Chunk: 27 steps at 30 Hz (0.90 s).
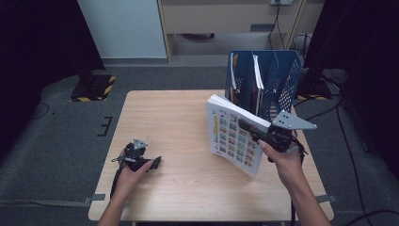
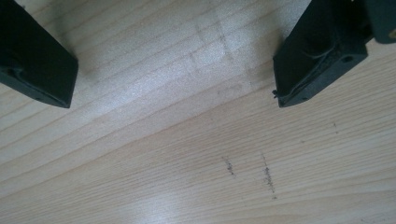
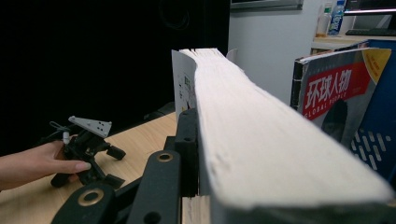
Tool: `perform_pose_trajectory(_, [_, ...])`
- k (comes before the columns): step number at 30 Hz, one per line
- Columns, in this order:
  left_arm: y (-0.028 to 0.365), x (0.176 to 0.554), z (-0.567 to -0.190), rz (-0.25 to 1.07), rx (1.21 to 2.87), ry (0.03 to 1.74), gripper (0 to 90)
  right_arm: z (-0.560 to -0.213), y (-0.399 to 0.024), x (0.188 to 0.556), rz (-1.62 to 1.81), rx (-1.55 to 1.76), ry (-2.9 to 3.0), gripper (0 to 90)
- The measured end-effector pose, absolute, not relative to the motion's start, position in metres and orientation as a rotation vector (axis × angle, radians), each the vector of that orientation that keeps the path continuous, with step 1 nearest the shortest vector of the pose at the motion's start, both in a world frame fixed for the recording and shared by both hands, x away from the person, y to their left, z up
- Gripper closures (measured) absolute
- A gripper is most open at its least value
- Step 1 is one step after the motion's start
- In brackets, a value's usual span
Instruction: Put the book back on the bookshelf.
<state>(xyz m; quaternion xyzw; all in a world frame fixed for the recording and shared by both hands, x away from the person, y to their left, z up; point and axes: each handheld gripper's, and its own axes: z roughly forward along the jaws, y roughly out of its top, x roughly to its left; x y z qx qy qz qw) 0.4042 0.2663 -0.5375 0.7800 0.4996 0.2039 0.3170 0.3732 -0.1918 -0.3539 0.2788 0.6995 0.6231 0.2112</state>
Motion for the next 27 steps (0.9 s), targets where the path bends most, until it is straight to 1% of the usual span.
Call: perform_pose_trajectory(27, [0.266,0.404,-0.537,0.538,2.057,1.315,0.0,-0.355,-0.231,0.336,1.700,0.785,1.918,73.5])
